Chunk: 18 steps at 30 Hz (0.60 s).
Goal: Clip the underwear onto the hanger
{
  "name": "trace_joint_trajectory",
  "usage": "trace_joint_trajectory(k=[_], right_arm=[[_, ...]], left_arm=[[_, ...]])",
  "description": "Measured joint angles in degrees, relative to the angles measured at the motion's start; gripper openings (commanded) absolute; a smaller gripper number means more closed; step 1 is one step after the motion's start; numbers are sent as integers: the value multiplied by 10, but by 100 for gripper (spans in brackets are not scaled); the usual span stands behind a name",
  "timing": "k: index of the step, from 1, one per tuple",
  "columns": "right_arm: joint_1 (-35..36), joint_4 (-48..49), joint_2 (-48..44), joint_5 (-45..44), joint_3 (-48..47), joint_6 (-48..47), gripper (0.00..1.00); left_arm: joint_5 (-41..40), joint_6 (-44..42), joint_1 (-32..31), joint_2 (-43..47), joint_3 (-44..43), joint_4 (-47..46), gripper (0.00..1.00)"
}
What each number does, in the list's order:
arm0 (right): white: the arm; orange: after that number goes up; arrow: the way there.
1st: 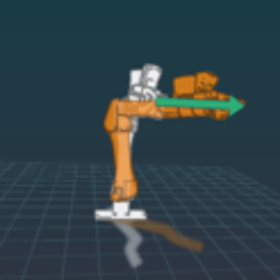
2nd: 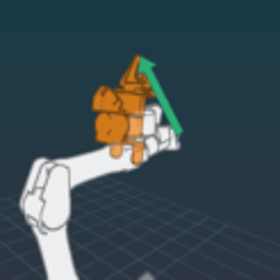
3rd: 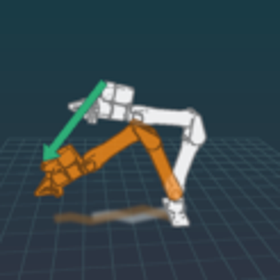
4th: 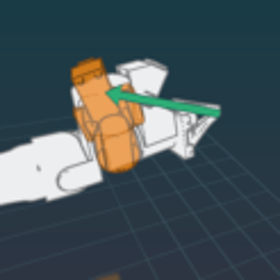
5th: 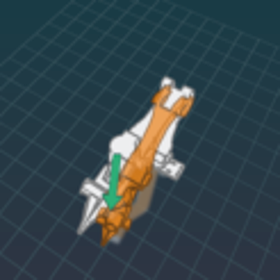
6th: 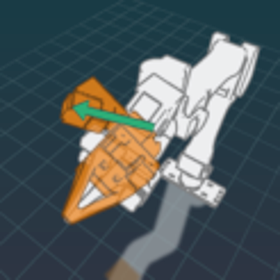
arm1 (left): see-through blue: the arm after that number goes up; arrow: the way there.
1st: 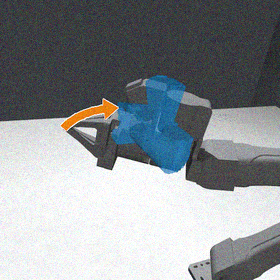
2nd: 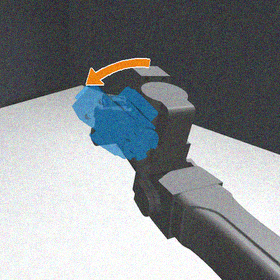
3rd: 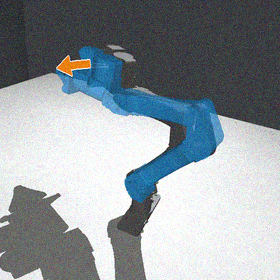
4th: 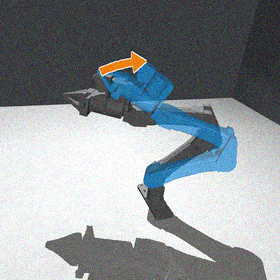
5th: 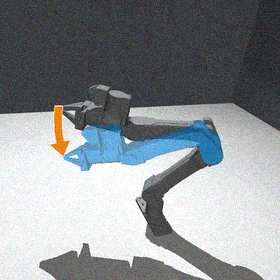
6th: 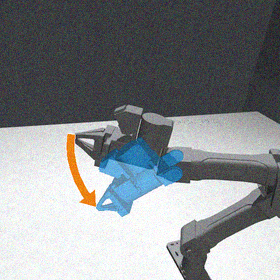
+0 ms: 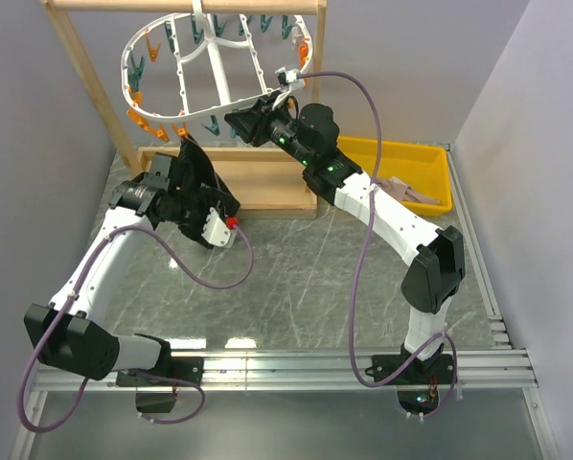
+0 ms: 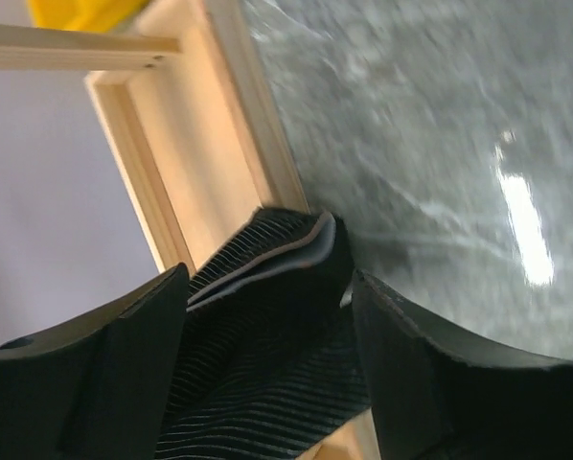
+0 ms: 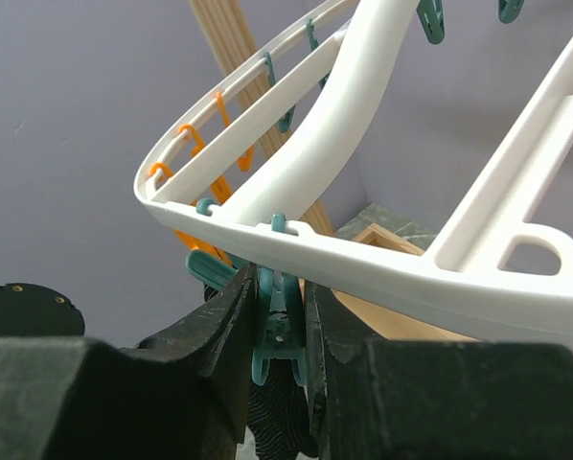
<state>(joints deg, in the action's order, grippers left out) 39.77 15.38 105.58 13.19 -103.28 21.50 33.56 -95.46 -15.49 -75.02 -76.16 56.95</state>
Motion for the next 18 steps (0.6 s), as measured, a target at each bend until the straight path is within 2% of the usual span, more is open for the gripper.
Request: trace_joint_trajectory(k=[9, 18], right_arm=[[-1, 0, 0, 2, 0, 2, 0], [-1, -3, 0, 3, 0, 2, 0]], left_arm=[[-100, -136, -22, -37, -36, 69, 76], [-188, -168, -81, -108, -105, 96, 79]])
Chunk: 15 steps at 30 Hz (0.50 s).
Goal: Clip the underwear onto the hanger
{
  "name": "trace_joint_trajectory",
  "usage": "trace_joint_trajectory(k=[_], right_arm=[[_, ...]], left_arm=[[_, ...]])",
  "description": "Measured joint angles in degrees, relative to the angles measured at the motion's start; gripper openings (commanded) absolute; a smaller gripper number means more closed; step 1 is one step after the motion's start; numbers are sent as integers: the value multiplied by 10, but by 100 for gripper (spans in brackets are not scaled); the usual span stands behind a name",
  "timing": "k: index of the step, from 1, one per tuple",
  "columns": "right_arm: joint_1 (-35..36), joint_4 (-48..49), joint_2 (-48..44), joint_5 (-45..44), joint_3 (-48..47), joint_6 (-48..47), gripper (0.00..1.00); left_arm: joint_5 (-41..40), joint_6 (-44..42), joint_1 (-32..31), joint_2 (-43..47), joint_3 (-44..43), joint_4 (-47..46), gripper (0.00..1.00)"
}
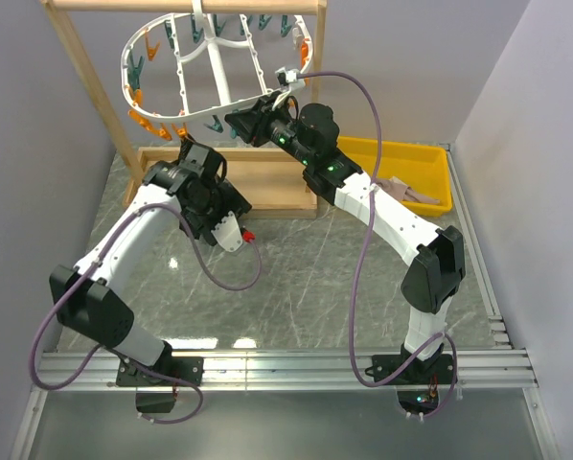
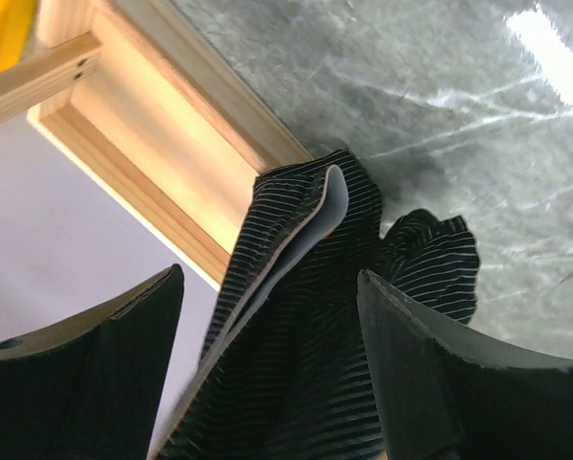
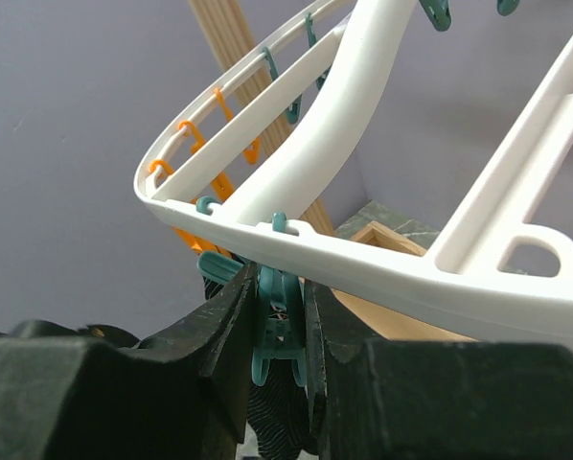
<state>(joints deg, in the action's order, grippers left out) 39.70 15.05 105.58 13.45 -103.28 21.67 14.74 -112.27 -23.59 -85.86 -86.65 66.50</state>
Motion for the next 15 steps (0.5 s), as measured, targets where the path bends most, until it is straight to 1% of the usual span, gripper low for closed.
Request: trace_joint_trajectory(k=[4, 10, 15], right_arm=[[0, -1, 0, 0, 0, 0, 0], [0, 0, 0, 2, 1, 11, 0], [0, 0, 0, 9, 1, 22, 0]], left_arm=[[-37, -6, -16, -34, -16, 6, 80], [-93, -9, -24, -71, -21, 8, 80], [-125, -9, -30, -86, -21, -7, 81]])
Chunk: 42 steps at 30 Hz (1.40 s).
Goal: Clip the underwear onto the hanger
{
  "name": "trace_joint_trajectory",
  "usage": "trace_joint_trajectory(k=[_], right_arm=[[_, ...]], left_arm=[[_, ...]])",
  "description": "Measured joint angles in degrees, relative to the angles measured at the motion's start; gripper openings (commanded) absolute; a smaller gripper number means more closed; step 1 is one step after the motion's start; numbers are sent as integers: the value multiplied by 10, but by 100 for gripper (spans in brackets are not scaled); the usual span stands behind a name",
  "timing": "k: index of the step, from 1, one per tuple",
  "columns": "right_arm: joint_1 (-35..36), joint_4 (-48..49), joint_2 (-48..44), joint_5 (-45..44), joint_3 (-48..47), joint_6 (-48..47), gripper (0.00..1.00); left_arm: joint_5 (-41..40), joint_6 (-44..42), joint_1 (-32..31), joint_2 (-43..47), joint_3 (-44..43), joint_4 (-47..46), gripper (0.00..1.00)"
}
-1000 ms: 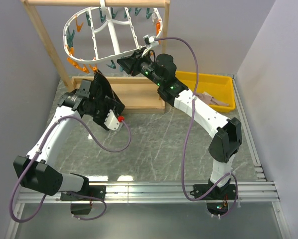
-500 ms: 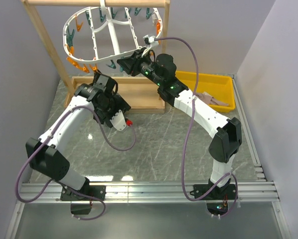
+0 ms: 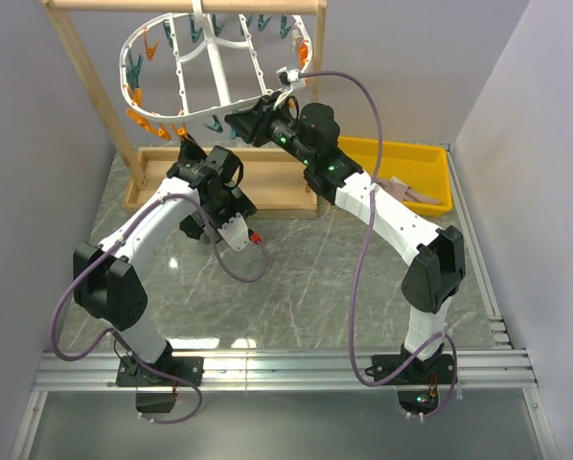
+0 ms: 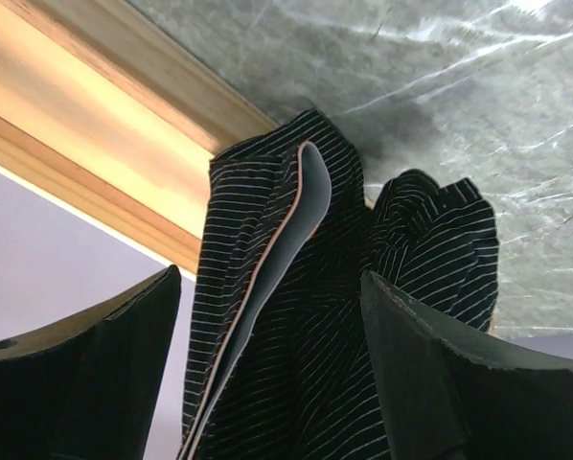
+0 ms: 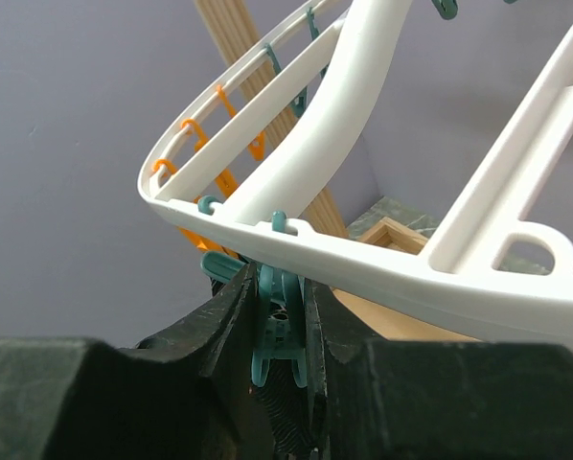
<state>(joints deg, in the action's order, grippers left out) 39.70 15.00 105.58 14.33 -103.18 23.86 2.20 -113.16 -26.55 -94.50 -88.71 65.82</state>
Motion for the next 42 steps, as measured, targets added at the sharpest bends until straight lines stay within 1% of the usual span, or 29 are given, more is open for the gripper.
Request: trace_joint_trajectory(k=[7, 13, 21, 25, 28, 29, 31, 32, 35, 40, 42], right_arm=[[-2, 2, 0, 2, 5, 8, 0], [-2, 5, 0, 2, 12, 8, 0], [-3, 5, 0, 3, 15, 8, 0], [-3, 5, 0, 3, 15, 8, 0], [-4, 4, 0, 4, 15, 10, 0], [-5, 4, 0, 4, 15, 10, 0], [-5, 4, 0, 4, 15, 12, 0], [-5, 4, 0, 5, 15, 12, 0], [-6, 4, 0, 7, 15, 14, 0], [-7, 5, 0, 10, 15, 18, 0], [-7, 5, 0, 12, 15, 19, 0]], left_arm=[[-31, -1, -3, 0, 29, -29, 80], [-52, -2, -4, -9, 31, -52, 79], [-54, -2, -4, -31, 40, -80, 79], [-54, -2, -4, -37, 42, -84, 76], [-54, -2, -4, -43, 43, -88, 71], [-54, -2, -4, -45, 43, -89, 65], [-53, -2, -4, -49, 43, -90, 58], [-53, -2, -4, -52, 43, -90, 50], [-52, -2, -4, -59, 42, -90, 39], [-48, -2, -4, -82, 8, -70, 38], [-44, -2, -4, -90, -12, -60, 33]])
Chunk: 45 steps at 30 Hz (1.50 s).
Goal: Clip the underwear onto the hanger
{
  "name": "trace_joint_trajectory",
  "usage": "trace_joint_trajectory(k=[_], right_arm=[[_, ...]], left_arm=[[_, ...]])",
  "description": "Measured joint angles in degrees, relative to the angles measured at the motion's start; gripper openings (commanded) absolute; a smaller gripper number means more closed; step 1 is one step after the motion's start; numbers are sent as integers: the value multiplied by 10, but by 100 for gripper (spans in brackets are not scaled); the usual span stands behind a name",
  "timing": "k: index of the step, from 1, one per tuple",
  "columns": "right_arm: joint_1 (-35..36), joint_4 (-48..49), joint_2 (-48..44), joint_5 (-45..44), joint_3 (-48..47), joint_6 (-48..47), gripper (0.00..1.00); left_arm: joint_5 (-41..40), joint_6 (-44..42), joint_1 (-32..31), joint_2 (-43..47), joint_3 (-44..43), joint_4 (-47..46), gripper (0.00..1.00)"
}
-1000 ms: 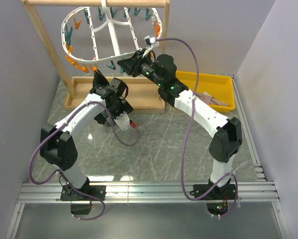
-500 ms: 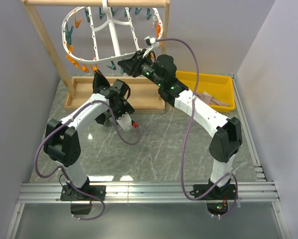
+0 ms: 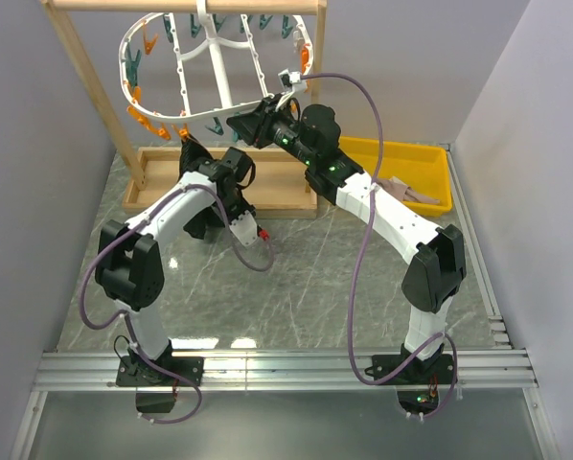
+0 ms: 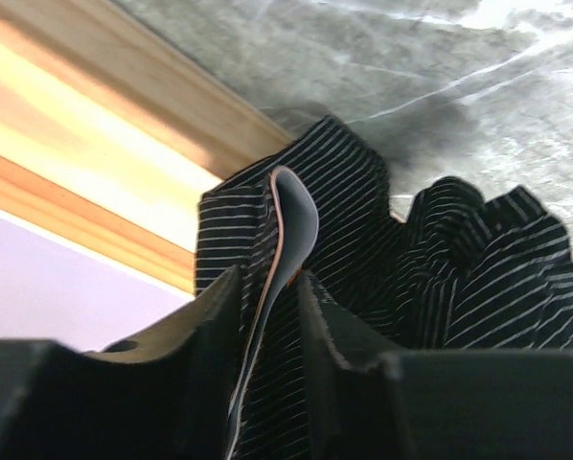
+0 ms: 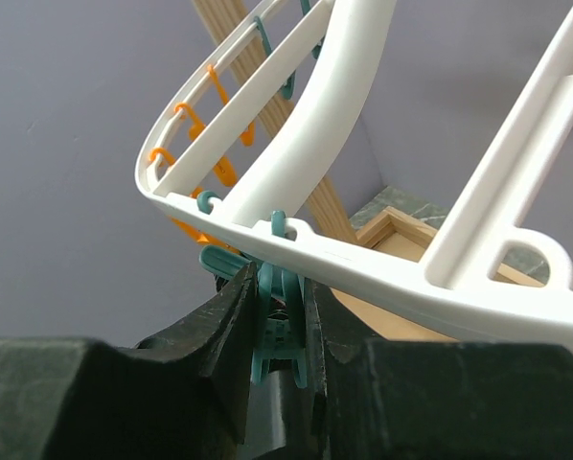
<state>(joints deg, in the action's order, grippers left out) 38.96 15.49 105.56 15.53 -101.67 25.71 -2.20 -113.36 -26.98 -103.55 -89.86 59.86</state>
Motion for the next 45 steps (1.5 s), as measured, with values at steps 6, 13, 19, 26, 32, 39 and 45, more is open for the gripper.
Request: trace_joint_trajectory(k=[6, 13, 19, 26, 32, 39, 45], right_arm=[[-2, 0, 0, 2, 0, 1, 0], [-10, 2, 0, 3, 0, 7, 0], [-11, -1, 0, 4, 1, 11, 0], [-11, 5, 0, 4, 5, 17, 0], [-13, 11, -1, 4, 5, 20, 0], [-17, 2, 1, -5, 5, 25, 0], [-19, 0, 2, -14, 4, 30, 0]], left_arm=[[29, 9, 0, -31, -78, 54, 2], [75, 35, 1, -48, -131, 132, 1], [73, 38, 2, -38, -93, 129, 0], [86, 66, 3, -42, -129, 150, 0], [112, 99, 4, -35, -130, 161, 0], [164, 158, 8, 37, -121, 164, 0], [228, 229, 12, 106, -117, 163, 0]])
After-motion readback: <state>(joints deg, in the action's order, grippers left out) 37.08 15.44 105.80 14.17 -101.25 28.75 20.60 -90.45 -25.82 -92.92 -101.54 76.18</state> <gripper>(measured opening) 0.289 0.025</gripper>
